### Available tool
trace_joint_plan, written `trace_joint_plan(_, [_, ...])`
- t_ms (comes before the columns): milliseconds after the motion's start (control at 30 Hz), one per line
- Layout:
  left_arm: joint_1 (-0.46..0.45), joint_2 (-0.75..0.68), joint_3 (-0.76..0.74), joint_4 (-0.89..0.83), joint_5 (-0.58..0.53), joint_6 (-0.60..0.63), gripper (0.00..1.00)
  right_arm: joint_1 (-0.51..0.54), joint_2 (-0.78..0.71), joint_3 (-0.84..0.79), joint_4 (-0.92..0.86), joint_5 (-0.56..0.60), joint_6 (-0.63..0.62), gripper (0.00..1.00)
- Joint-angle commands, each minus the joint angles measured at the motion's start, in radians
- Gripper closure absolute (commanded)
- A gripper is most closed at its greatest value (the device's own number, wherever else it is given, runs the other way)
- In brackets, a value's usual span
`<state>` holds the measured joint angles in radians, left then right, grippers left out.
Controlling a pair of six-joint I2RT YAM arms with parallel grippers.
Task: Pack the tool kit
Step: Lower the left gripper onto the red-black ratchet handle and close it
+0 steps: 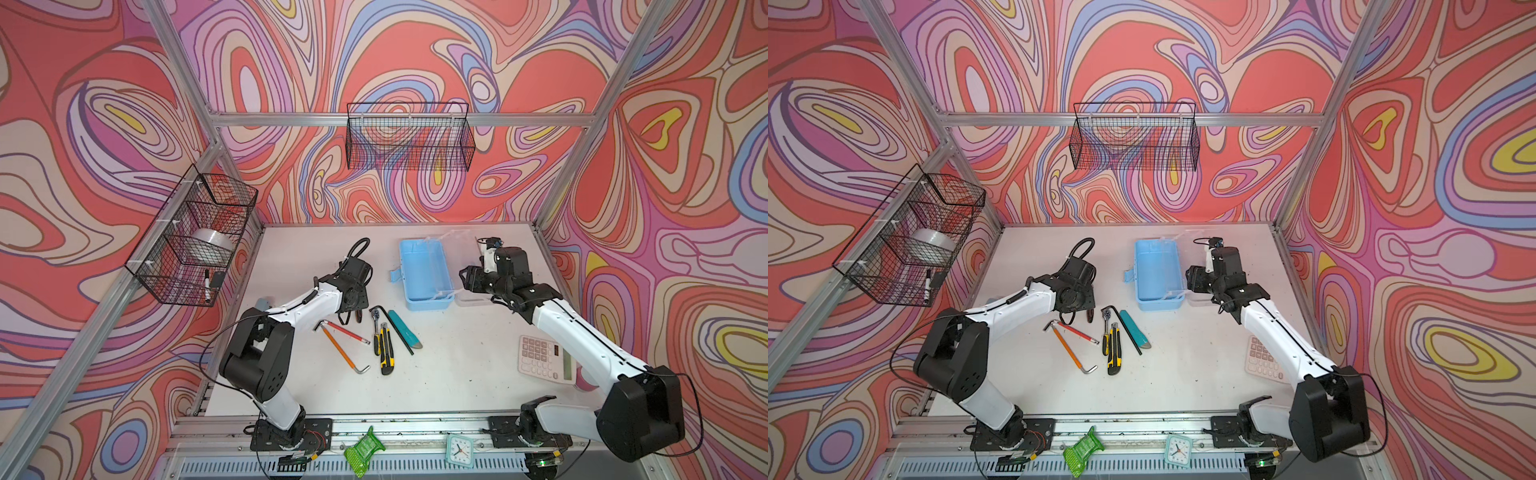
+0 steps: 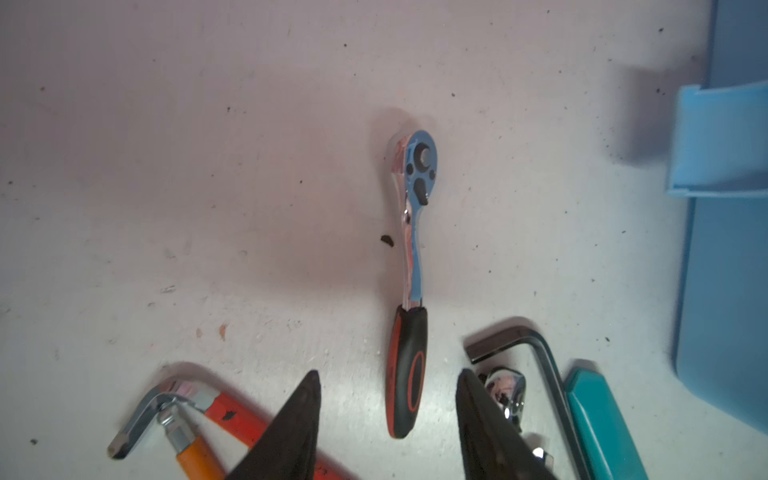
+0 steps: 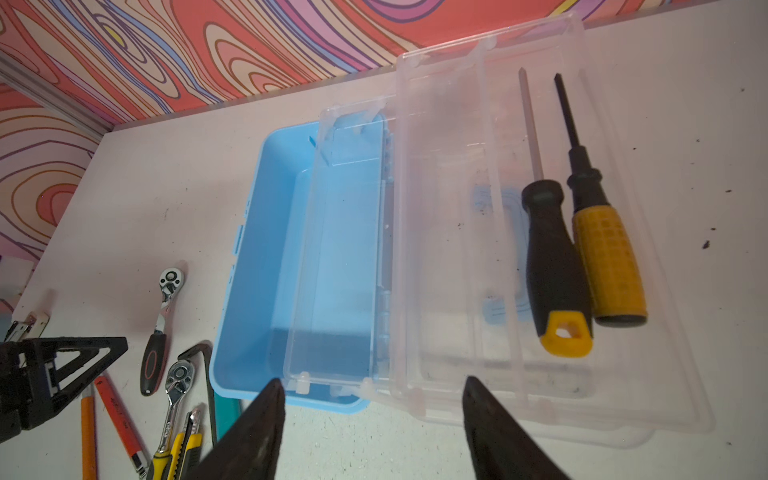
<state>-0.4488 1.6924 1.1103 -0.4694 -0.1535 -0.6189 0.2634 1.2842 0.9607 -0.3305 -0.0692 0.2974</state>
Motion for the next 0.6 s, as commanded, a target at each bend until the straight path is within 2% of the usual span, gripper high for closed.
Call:
trace_joint_plan(0, [0.022,0.066,0.05,0.006,0.043,0.025,0.51,0.006,-0.014,-0.014,-0.021,0.036,-0.012,0.3])
trace_joint_plan(200, [0.044,0.147,0.1,0.006,0.08,0.017,0.59,0.005,-0.012,-0.002,-0.043,0.069,-0.036,0.29])
trace_joint_plan(567, [0.044,0.212,0.141,0.012,0.107,0.02,0.76,0.005,0.007,0.006,-0.06,0.084,-0.054,0.29])
